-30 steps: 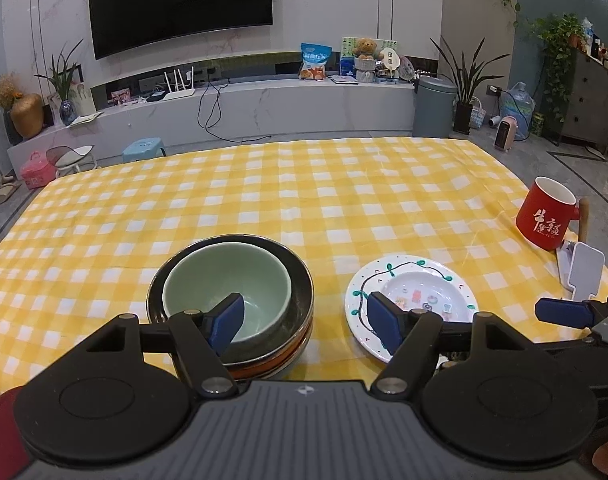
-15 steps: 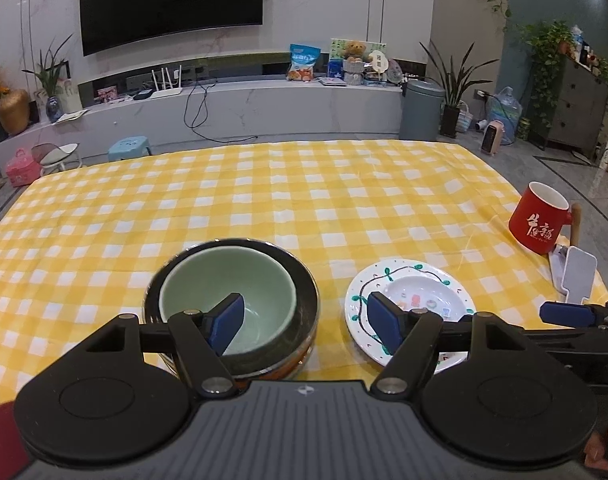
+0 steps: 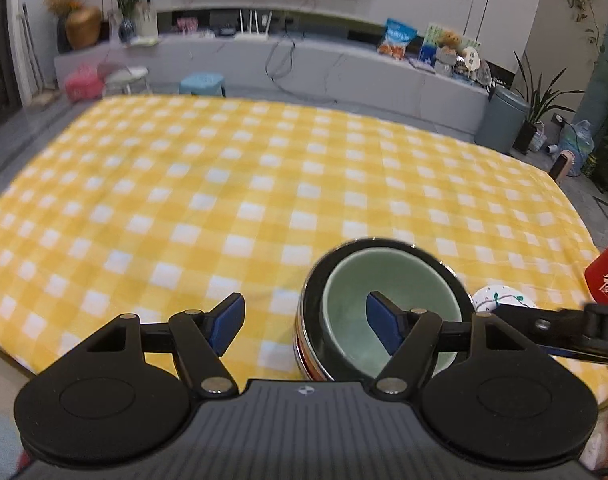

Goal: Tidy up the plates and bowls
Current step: 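Move both tools to the nested bowl stack and grip its rim, then lift the bowl stack with both tools and carry it over the plates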

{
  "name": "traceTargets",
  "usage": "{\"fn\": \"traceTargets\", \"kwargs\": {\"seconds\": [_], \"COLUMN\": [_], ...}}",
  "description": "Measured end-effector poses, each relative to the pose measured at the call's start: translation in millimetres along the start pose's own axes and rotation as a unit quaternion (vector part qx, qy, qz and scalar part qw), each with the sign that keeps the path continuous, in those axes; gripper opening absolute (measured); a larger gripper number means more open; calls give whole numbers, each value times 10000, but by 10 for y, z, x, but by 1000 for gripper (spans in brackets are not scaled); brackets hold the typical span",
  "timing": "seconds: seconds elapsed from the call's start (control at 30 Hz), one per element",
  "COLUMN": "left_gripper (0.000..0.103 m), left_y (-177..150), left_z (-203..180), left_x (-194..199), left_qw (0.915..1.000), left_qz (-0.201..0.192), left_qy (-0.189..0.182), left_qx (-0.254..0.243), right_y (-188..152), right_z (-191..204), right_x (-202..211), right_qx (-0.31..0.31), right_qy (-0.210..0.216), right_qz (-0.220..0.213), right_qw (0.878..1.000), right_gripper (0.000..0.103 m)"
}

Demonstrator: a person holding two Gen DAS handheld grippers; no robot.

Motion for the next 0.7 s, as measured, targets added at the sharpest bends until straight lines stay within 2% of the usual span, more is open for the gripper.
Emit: {"fn": "traceTargets", "kwargs": {"seconds": [0.13, 0.2, 0.27, 0.53, 0.6, 0.7], "left_gripper": [81, 74, 73, 58, 58, 49], "left_y": [-103, -161, -222, -285, -289, -274], "left_z": [35, 29, 38, 46, 56, 18], "left_x": [-146, -228, -274, -404, -411, -384], "left_qw": [9988, 9981, 9973, 9924, 9925, 9931], "left_qz": [308, 493, 634, 857, 819, 735], "left_qy": [-309, -340, -351, -642, -600, -650], "left_qx": [202, 113, 138, 609, 680, 647], "right_y": [-66, -118, -160, -171, -163, -174], "right_z": [75, 78, 58, -1, -41, -61], "right_x": [-294, -430, -561, -774, -808, -815], "right_qx": [-228, -251, -266, -423, -488, -353], "right_qy": [55, -78, -235, -164, -127, -138], "right_qz": [345, 474, 607, 869, 899, 910], "right_qw": [9991, 9985, 9975, 9952, 9947, 9951], "right_gripper": [71, 67, 54, 54, 54, 49]}}
Point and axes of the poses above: each gripper's, at about its wrist camera, not at the fingertips, and x roughly against the way its jaws point, z to its left, y to its top, the point moved 8 cm from there along -x, roughly the way its jaws point, and after that the axes turned 12 degrees about -x, right-handed, at the moved point
